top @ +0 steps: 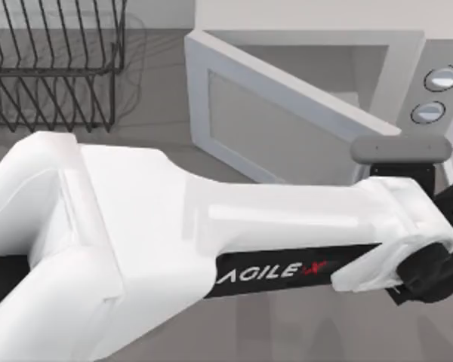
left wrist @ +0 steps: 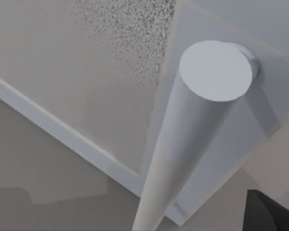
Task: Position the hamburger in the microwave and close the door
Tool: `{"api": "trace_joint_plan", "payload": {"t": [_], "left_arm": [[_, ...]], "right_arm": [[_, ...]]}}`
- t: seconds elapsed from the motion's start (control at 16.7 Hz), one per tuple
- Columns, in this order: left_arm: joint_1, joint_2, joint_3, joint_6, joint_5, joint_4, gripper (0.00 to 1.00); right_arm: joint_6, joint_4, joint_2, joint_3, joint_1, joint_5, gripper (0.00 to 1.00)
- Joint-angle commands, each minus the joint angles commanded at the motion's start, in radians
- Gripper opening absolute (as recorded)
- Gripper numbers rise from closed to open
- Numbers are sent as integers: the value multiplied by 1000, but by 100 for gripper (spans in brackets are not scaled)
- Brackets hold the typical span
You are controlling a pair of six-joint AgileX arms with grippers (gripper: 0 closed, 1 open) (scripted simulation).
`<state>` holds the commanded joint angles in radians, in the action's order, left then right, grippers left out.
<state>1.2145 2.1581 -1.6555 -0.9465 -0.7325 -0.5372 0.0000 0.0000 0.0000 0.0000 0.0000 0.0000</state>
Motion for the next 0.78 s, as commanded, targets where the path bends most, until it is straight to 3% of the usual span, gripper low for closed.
{"api": "trace_joint_plan", "payload": {"t": [0.24,0.78], "left_arm": [[-18,7,-14,14,9,7,0],[-191,172,-232,201,110,71,0]], "right_arm": [[0,0,0,0,0,0,100],[0,0,0,0,0,0,100]]}}
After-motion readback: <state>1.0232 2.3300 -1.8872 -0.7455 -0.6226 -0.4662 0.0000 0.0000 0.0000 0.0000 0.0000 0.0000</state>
